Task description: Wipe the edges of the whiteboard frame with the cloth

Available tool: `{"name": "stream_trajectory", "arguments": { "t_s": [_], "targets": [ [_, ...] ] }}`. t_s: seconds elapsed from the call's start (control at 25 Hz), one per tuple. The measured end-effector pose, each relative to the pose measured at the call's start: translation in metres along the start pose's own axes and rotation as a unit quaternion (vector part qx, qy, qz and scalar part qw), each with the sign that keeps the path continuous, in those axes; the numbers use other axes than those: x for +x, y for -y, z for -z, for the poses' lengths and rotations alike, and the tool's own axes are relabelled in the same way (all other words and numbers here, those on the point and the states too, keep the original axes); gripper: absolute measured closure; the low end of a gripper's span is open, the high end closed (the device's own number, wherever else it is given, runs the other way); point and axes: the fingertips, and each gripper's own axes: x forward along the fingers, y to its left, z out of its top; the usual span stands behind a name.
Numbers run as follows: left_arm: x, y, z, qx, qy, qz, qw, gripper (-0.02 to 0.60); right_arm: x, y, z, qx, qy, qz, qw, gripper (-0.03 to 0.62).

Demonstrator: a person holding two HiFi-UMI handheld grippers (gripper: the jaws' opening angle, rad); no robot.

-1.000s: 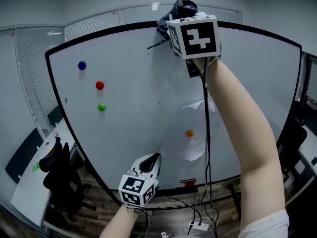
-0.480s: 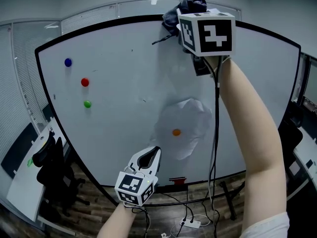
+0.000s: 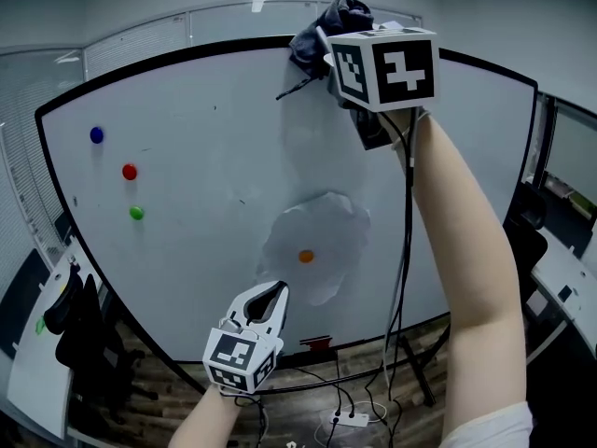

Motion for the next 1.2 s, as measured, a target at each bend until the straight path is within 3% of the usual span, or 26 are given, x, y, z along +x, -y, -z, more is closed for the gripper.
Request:
{"name": "stream_trajectory", "arguments": {
  "t_s": [0.16,0.36,0.48,0.88,1.2],
  "targets": [
    [0.012,0.009,-0.001,0.007,0.006,0.006,0.9999,0.555,-0.008,0.015,0.006,-0.02,-0.005,0.023,1.0,0.517],
    [0.04,0.032,-0.002,0.01,0.01,0.01,0.9999,0.557,-0.028,0.067,0.018,-0.023,-0.003,0.058,0.998,0.517],
    [0.062,0.047,-0.005,0.01,0.02,0.009,0.9997,0.555,-0.034,0.09,0.024,-0.008,0.0,0.053,0.999,0.517],
    [0.15,0.124,-0.018,0.014,0.041,0.024,0.9988,0.557,-0.053,0.165,0.041,-0.033,0.019,0.02,0.999,0.517],
    [0.221,0.18,-0.029,0.004,0.063,0.029,0.9976,0.557,-0.078,0.24,0.064,-0.046,0.018,0.029,0.998,0.517]
  ]
}}
